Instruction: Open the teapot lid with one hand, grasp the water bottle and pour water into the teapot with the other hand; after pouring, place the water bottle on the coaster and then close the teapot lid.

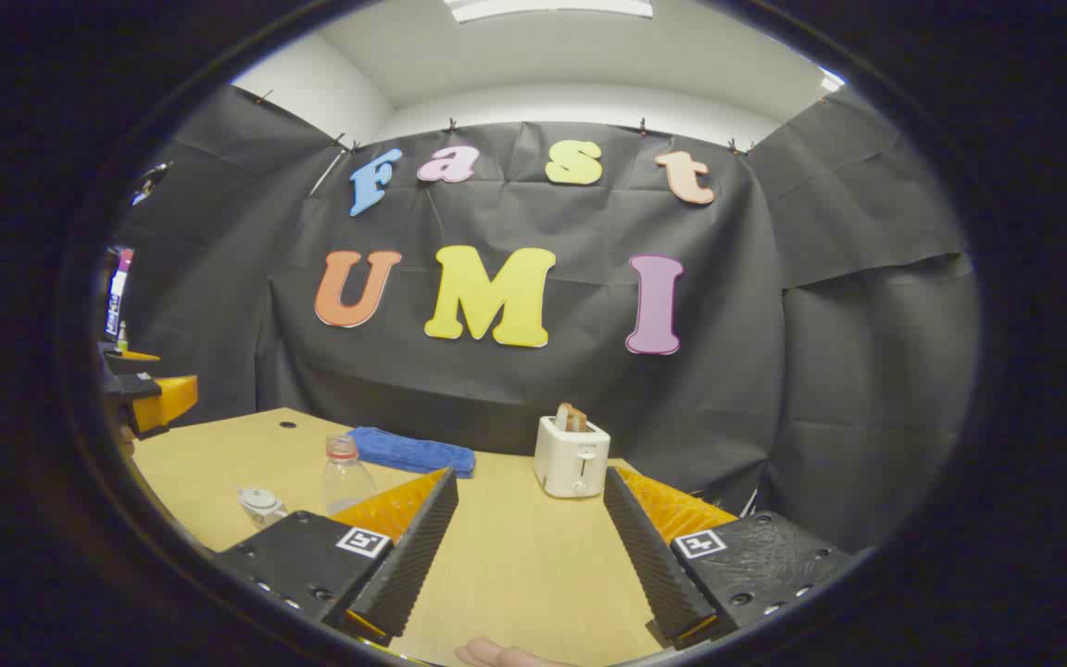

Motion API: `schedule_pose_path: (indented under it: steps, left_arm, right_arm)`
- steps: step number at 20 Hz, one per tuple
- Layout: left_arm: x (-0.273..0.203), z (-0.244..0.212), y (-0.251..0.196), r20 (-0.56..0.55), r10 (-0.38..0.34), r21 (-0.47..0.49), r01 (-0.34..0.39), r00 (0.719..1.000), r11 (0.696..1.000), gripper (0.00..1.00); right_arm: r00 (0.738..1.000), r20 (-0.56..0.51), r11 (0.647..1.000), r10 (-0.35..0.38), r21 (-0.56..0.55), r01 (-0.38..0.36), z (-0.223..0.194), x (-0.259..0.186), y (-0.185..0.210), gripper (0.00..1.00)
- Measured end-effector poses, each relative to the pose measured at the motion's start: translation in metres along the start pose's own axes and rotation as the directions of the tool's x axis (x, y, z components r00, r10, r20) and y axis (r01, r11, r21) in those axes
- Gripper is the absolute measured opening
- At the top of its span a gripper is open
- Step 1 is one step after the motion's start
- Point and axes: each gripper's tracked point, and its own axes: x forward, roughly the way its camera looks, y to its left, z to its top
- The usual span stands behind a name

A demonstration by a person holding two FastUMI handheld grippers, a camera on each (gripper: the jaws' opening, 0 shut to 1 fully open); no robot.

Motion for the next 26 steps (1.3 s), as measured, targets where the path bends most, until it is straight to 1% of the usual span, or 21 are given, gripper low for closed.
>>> schedule_pose_path:
  steps: [1, 3, 4, 6, 8, 9, 11, 12, 13, 19, 22, 23, 26]
  left_arm:
    - [0.001, -0.003, 0.004, -0.009, 0.010, 0.011, -0.010, 1.000, 1.000, 0.99]
    - [0.002, -0.005, 0.002, -0.016, 0.013, 0.010, -0.013, 1.000, 1.000, 0.99]
    - [0.003, -0.007, -0.001, -0.020, 0.008, -0.004, -0.008, 1.000, 1.000, 0.99]
    - [0.003, -0.013, -0.010, -0.037, -0.025, -0.021, 0.024, 0.999, 1.000, 0.99]
    - [0.006, -0.018, -0.013, -0.049, -0.036, -0.018, 0.035, 0.998, 0.999, 0.99]
    - [0.006, -0.018, -0.012, -0.050, -0.036, -0.012, 0.035, 0.998, 0.999, 0.99]
    - [0.009, -0.021, -0.012, -0.056, -0.037, -0.008, 0.036, 0.998, 0.999, 0.99]
    - [0.010, -0.022, -0.014, -0.061, -0.040, -0.013, 0.039, 0.997, 0.999, 0.99]
    - [0.009, -0.024, -0.013, -0.064, -0.041, -0.020, 0.040, 0.997, 0.999, 0.99]
    - [0.016, -0.029, -0.012, -0.070, -0.041, -0.037, 0.039, 0.997, 0.999, 0.99]
    - [0.026, -0.030, -0.018, -0.046, -0.065, -0.056, 0.063, 0.997, 0.996, 0.99]
    - [0.031, -0.036, -0.019, -0.051, -0.072, -0.064, 0.068, 0.996, 0.996, 0.99]
    - [0.051, -0.059, -0.028, -0.073, -0.104, -0.095, 0.097, 0.992, 0.991, 0.99]
  right_arm:
    - [1.000, 0.002, 1.000, -0.001, 0.000, 0.001, -0.001, 0.001, -0.001, 0.95]
    - [1.000, -0.010, 1.000, -0.005, 0.014, 0.005, -0.005, 0.005, -0.004, 0.97]
    - [1.000, -0.018, 1.000, -0.005, 0.026, 0.005, -0.008, 0.006, -0.006, 0.95]
    - [0.999, -0.039, 0.999, -0.017, 0.030, 0.018, -0.014, 0.011, -0.010, 0.95]
    - [0.999, -0.049, 0.999, -0.021, 0.024, 0.022, -0.016, 0.013, -0.010, 0.95]
    - [0.999, -0.048, 1.000, -0.023, 0.019, 0.024, -0.016, 0.014, -0.011, 0.97]
    - [0.999, -0.045, 1.000, -0.030, 0.008, 0.030, -0.017, 0.014, -0.013, 0.97]
    - [0.999, -0.042, 1.000, -0.028, 0.005, 0.029, -0.017, 0.013, -0.013, 0.95]
    - [0.999, -0.038, 1.000, -0.025, 0.004, 0.025, -0.015, 0.013, -0.012, 0.97]
    - [0.999, -0.036, 1.000, -0.023, 0.000, 0.023, -0.016, 0.015, -0.011, 0.95]
    - [0.999, -0.038, 1.000, -0.020, -0.005, 0.019, -0.017, 0.014, -0.009, 0.95]
    - [0.999, -0.038, 1.000, -0.020, -0.006, 0.020, -0.017, 0.015, -0.009, 0.97]
    - [0.999, -0.040, 1.000, -0.018, -0.010, 0.018, -0.019, 0.015, -0.007, 0.95]
